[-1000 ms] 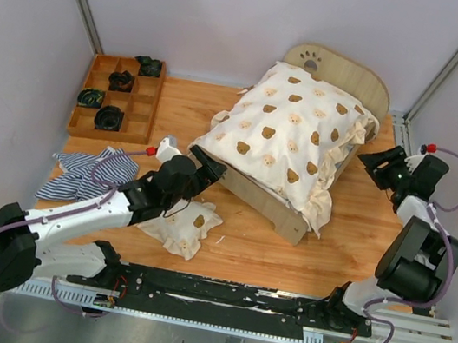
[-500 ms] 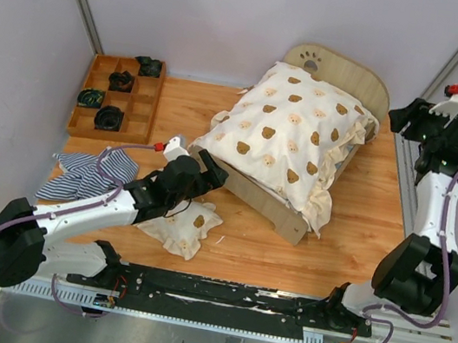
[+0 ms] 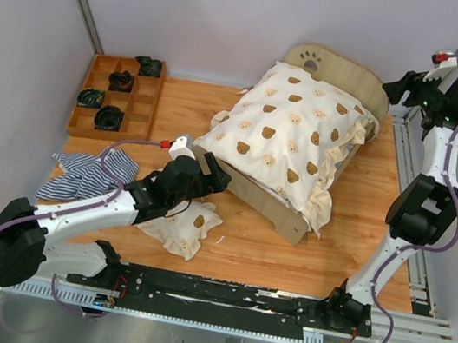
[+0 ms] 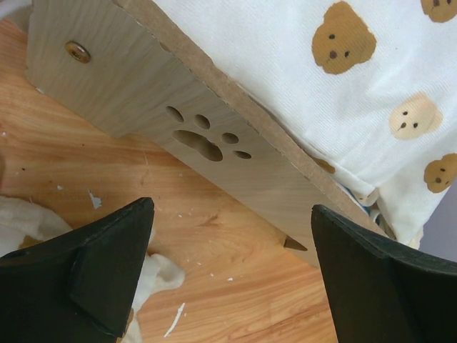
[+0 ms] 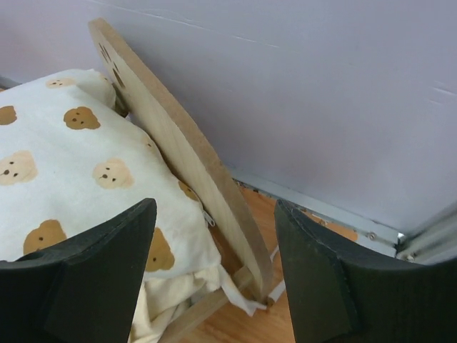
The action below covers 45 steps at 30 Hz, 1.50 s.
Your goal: Set up the pet bed
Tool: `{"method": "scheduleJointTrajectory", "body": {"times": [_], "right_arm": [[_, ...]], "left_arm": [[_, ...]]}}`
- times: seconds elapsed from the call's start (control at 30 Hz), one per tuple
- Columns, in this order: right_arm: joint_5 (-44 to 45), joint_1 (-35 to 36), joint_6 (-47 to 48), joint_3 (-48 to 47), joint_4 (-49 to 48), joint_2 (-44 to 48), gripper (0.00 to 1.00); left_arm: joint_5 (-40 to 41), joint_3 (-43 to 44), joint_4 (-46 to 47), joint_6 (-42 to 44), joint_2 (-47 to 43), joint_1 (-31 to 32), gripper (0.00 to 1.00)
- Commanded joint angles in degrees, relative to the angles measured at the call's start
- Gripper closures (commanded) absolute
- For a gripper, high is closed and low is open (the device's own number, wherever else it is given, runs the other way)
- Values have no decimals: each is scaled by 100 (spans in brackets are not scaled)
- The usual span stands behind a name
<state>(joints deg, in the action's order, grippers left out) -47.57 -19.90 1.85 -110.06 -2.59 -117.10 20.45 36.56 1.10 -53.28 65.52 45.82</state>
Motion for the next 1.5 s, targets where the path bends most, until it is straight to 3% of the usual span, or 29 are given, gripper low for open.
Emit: {"method": "scheduleJointTrajectory", "body": {"times": [0.0, 0.23, 0.43, 0.47, 0.53, 0.7, 0.97, 1.47], "right_arm": [[-670, 171, 157, -753, 57, -573, 31], [-943, 482, 324, -780, -691, -1189, 33], [-1165, 619, 474, -1948, -509, -2044, 35], [-1289, 631, 494, -2060, -538, -2189, 41], [-1390, 657, 516, -2096, -727, -2305, 64], [-1872, 654, 347, -2026, -1500, -2283, 99], [-1927, 660, 39, -709, -3419, -1179, 100], [-1396, 600, -274, 319, -4766, 277, 100]], "left_arm": [[43, 50, 148, 222, 83, -3, 5], [123, -51, 216, 107, 117, -3, 4], [4, -20, 138, 138, 236, -3, 5], [-51, -54, 166, 109, 245, -3, 5], [-180, -137, 291, 12, 279, -3, 5], [-345, -44, 365, 40, 515, -3, 5], [-7, 19, 311, 241, 582, -3, 5], [211, -255, 337, 138, 225, -3, 5]]}}
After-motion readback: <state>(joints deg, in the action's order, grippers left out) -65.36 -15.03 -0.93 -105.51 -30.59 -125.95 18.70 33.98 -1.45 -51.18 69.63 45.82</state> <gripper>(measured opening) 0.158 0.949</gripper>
